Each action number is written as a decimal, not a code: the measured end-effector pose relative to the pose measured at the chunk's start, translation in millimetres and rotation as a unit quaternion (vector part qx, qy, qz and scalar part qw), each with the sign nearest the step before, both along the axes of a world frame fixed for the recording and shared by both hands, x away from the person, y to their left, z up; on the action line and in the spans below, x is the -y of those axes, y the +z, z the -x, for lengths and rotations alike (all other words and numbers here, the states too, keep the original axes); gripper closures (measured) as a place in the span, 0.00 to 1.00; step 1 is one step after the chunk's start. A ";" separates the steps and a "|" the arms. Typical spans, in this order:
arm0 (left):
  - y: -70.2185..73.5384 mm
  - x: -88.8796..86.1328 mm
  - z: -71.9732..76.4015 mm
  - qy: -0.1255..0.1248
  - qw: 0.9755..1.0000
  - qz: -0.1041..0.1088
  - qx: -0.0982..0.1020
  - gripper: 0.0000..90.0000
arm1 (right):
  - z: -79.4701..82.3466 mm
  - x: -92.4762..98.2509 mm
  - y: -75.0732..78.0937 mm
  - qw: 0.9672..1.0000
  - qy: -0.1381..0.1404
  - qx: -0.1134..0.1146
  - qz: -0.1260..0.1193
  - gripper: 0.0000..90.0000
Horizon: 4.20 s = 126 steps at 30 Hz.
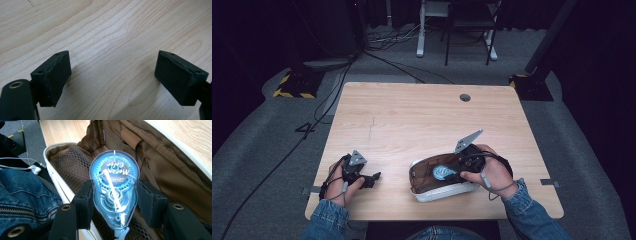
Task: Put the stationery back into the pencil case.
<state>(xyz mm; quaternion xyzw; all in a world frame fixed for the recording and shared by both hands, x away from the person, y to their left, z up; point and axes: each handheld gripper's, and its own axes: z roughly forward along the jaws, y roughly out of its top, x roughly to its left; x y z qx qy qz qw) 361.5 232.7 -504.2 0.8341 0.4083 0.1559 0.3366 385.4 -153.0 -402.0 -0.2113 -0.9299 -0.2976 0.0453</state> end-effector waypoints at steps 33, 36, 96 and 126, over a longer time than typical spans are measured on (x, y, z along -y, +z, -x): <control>0.0 0.2 0.2 -0.001 1.000 0.000 0.000 0.16 | -8.2 0.4 -1.2 0.999 -0.007 0.033 -0.019 0.44; 0.0 0.2 0.1 -0.001 1.000 0.000 0.000 0.16 | -6.3 8.8 8.4 0.998 -0.013 0.052 -0.028 0.43; -0.1 -0.2 -1.5 0.001 1.000 0.002 0.000 0.15 | -36.1 185.3 -37.6 0.957 -0.245 0.152 -0.041 0.22; 0.0 0.2 -1.7 0.002 1.000 0.002 -0.002 0.15 | -32.2 191.7 -89.2 0.949 -0.272 0.155 -0.035 0.18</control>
